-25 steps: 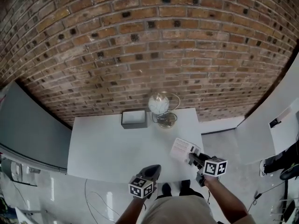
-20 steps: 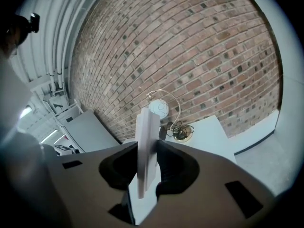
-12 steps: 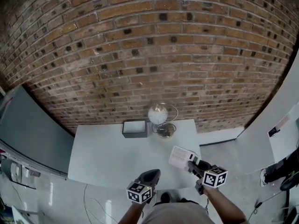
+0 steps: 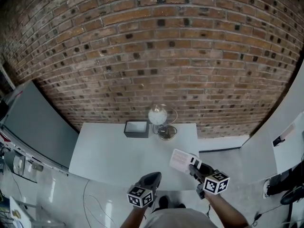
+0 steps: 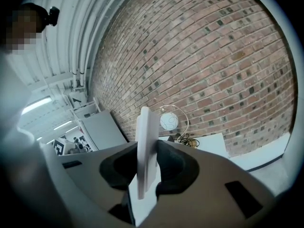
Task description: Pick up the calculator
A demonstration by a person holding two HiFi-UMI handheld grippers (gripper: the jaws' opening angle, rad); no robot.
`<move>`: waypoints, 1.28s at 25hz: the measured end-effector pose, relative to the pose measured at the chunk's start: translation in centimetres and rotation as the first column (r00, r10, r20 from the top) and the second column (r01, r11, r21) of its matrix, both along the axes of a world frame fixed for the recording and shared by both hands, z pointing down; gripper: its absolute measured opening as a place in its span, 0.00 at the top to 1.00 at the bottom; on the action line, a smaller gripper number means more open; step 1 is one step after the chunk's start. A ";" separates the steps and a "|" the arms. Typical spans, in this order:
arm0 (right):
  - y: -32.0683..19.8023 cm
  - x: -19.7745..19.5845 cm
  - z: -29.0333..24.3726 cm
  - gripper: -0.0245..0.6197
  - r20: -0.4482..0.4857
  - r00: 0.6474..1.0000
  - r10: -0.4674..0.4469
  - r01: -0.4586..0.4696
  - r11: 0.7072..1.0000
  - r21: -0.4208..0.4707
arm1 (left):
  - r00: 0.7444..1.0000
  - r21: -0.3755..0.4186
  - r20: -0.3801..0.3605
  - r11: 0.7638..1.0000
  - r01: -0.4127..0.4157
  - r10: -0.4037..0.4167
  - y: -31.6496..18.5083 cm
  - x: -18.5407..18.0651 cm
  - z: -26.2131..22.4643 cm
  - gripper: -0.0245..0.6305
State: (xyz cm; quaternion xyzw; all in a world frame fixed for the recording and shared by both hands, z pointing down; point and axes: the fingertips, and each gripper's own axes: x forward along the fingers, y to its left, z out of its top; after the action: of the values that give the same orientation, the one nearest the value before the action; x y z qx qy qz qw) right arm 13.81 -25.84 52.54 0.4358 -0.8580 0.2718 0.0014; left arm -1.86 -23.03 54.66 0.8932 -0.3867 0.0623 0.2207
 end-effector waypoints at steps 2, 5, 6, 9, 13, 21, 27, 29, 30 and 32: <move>0.6 0.8 -0.7 0.80 0.014 1.000 -0.010 0.009 1.000 0.023 | 1.000 0.010 -0.006 1.000 0.026 -0.026 0.9 0.6 -0.5 0.94; 1.4 2.0 -1.2 0.80 0.043 0.999 -0.017 0.016 0.999 0.036 | 0.998 0.020 -0.021 0.998 0.065 -0.064 2.3 1.4 -1.0 0.94; 1.5 2.3 -1.4 0.80 0.045 0.999 -0.022 0.020 0.999 0.038 | 0.997 0.024 -0.020 0.997 0.076 -0.076 2.7 1.6 -1.2 0.94; 1.9 3.1 -1.6 0.80 0.042 0.998 -0.044 0.042 0.998 0.046 | 0.993 0.037 -0.026 0.993 0.114 -0.113 4.0 1.9 -1.8 0.94; 2.6 3.6 -2.0 0.80 0.050 0.996 -0.073 0.071 0.996 0.052 | 0.988 0.046 -0.027 0.987 0.156 -0.154 5.4 1.8 -2.3 0.94; 4.1 3.2 -2.9 0.80 0.041 0.994 -0.103 0.099 0.991 0.084 | 0.980 0.072 -0.019 0.978 0.197 -0.197 7.5 0.5 -3.5 0.94; 5.0 1.6 -3.2 0.80 0.052 0.994 -0.099 0.094 0.991 0.091 | 0.980 0.087 -0.024 0.976 0.199 -0.198 8.1 -1.2 -3.8 0.94; 5.2 1.0 -3.3 0.80 0.046 0.995 -0.094 0.089 0.992 0.092 | 0.982 0.092 -0.022 0.978 0.189 -0.188 8.3 -1.8 -4.0 0.94; 5.3 0.7 -3.4 0.80 0.045 0.995 -0.089 0.084 0.992 0.091 | 0.983 0.094 -0.019 0.979 0.182 -0.181 8.3 -2.3 -4.1 0.94; 5.6 0.0 -3.6 0.80 0.049 0.996 -0.080 0.075 0.993 0.086 | 0.986 0.097 -0.015 0.981 0.167 -0.166 8.3 -3.1 -4.3 0.94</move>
State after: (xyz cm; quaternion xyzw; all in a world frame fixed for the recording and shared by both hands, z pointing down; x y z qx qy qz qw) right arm 13.79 -20.26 48.90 0.3947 -0.8847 0.2464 -0.0289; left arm -5.00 -14.69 50.37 0.8678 -0.4618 0.0214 0.1824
